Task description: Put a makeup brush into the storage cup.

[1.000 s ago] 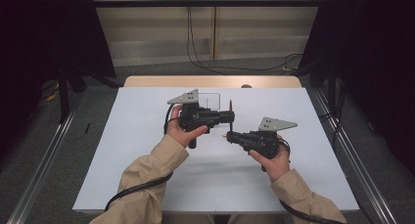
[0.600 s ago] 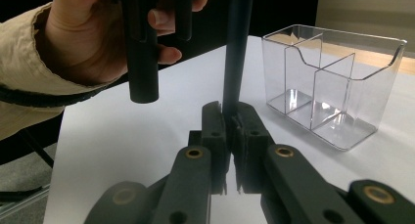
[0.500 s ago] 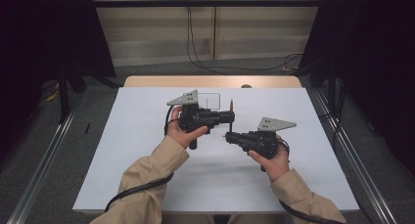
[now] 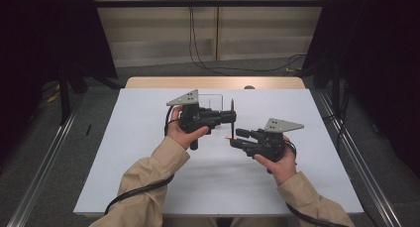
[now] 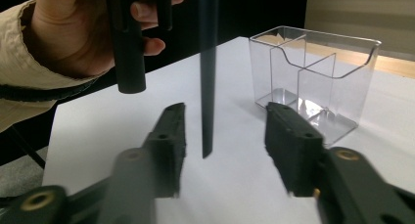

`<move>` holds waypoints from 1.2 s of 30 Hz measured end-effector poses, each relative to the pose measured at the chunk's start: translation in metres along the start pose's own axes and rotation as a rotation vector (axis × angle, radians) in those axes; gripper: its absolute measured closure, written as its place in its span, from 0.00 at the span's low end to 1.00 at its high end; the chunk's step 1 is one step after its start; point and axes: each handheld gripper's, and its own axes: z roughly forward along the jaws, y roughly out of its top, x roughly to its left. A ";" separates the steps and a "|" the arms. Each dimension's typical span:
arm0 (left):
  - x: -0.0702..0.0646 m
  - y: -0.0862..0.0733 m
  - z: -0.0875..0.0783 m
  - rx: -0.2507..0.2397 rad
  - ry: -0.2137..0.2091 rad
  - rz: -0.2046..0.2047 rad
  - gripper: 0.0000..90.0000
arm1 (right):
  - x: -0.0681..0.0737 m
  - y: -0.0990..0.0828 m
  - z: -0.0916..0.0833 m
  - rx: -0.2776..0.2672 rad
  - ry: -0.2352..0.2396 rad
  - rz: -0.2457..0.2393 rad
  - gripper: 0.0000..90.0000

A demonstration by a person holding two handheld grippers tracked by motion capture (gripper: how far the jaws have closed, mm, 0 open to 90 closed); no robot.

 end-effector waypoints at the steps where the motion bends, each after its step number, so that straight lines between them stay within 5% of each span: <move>1: 0.000 0.000 0.000 0.000 0.000 0.000 0.93 | 0.000 0.000 0.000 0.000 0.000 0.000 0.52; 5: 0.001 0.001 -0.003 -0.001 0.011 0.004 0.93 | -0.001 -0.001 -0.003 0.002 -0.013 -0.022 0.38; 8: 0.002 0.003 -0.007 -0.006 0.017 0.012 0.93 | -0.002 -0.003 -0.005 0.053 -0.021 -0.044 0.25; 14: 0.002 0.006 -0.011 -0.001 0.033 0.028 0.93 | -0.001 -0.005 -0.010 0.052 -0.031 -0.073 0.17; 36: 0.004 0.013 -0.021 -0.013 0.076 0.058 0.93 | -0.008 -0.011 -0.034 0.049 -0.055 -0.051 0.10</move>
